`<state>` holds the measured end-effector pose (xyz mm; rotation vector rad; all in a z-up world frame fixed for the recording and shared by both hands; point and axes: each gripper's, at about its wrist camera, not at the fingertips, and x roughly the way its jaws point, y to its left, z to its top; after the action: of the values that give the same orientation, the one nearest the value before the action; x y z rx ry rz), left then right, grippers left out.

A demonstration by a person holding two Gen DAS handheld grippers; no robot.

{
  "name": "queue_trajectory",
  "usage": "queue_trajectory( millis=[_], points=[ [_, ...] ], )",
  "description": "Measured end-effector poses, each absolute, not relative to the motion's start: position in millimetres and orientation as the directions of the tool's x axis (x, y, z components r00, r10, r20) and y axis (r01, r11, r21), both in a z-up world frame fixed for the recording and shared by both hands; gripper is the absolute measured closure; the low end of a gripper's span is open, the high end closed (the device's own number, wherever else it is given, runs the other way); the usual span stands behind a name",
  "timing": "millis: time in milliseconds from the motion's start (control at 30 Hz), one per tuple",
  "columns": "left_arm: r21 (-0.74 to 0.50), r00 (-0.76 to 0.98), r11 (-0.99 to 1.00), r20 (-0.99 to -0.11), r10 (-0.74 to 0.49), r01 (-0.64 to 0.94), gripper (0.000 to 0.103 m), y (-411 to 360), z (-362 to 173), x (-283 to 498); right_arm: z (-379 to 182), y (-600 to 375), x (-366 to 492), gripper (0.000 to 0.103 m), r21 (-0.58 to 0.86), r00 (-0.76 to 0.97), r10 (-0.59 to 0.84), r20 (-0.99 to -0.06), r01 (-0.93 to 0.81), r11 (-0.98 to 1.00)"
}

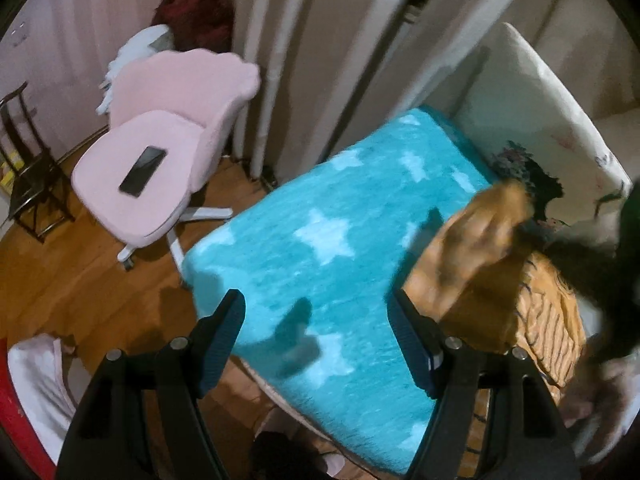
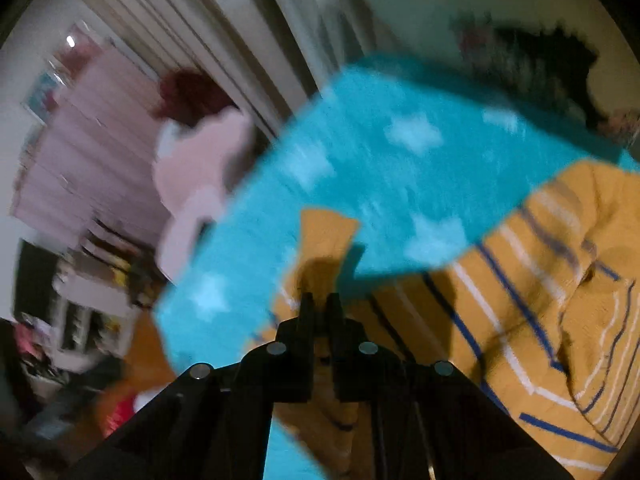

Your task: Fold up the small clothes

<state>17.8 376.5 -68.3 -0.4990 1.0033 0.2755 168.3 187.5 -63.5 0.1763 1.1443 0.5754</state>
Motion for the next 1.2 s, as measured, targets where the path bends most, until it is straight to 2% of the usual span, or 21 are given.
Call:
queue_trajectory(
  millis=[133, 200, 267, 367, 433, 500, 633, 767, 933, 1033, 1133, 1200],
  points=[
    [-0.276, 0.536, 0.886, -0.843, -0.037, -0.372, 0.03, 353.3, -60.9, 38.0, 6.8, 130.0, 165.1, 0.096, 0.545, 0.439, 0.606, -0.664, -0.27, 0.794],
    [-0.277, 0.539, 0.899, -0.841, -0.055, -0.34, 0.03, 340.4, -60.6, 46.0, 35.6, 70.0, 158.5, 0.096, 0.59, 0.553, 0.583, -0.596, -0.191, 0.784],
    [-0.281, 0.531, 0.911, -0.843, -0.085, -0.301, 0.03, 324.3, -62.9, 55.8, 45.7, 15.0, 150.9, 0.096, 0.61, 0.639, 0.521, -0.566, -0.1, 0.786],
    [-0.279, 0.514, 0.93, -0.849, -0.122, -0.24, 0.03, 296.7, -69.0, 67.5, 34.8, -63.7, 137.1, 0.096, 0.6, 0.705, 0.39, -0.592, 0.062, 0.798],
    [-0.266, 0.507, 0.944, -0.851, -0.135, -0.195, 0.03, 277.6, -72.1, 73.3, 10.0, -121.5, 122.3, 0.096, 0.593, 0.707, 0.298, -0.641, 0.21, 0.778],
    [-0.257, 0.498, 0.953, -0.855, -0.146, -0.163, 0.03, 262.2, -74.9, 79.2, -22.8, -179.9, 95.8, 0.096, 0.557, 0.685, 0.184, -0.705, 0.375, 0.741],
    [-0.249, 0.481, 0.964, -0.859, -0.177, -0.09, 0.03, 233.2, -84.5, 95.0, -79.4, -256.2, 46.2, 0.096, 0.505, 0.611, 0.063, -0.789, 0.587, 0.633],
    [-0.245, 0.462, 0.969, -0.861, -0.214, -0.008, 0.03, 203.7, -96.0, 126.8, -117.7, -284.6, 26.7, 0.096, 0.52, 0.575, 0.118, -0.809, 0.61, 0.598],
    [-0.215, 0.44, 0.974, -0.869, -0.225, 0.074, 0.03, 167.3, -112.8, 173.9, -96.9, -265.6, 32.9, 0.095, 0.443, 0.555, 0.067, -0.829, 0.579, 0.685],
    [-0.25, 0.445, 0.966, -0.859, -0.252, 0.063, 0.03, 157.2, -117.4, 186.4, -73.8, -255.8, 25.7, 0.095, 0.339, 0.536, -0.039, -0.843, 0.587, 0.735],
    [-0.246, 0.449, 0.967, -0.859, -0.247, 0.06, 0.03, 151.2, -124.3, 191.6, -42.7, -235.5, 16.0, 0.084, 0.284, 0.561, -0.08, -0.824, 0.531, 0.799],
    [-0.194, 0.436, 0.981, -0.881, -0.186, 0.029, 0.031, 150.4, -134.3, 196.2, -29.6, -203.1, 23.5, 0.07, 0.261, 0.576, -0.029, -0.817, 0.413, 0.872]
  ],
)
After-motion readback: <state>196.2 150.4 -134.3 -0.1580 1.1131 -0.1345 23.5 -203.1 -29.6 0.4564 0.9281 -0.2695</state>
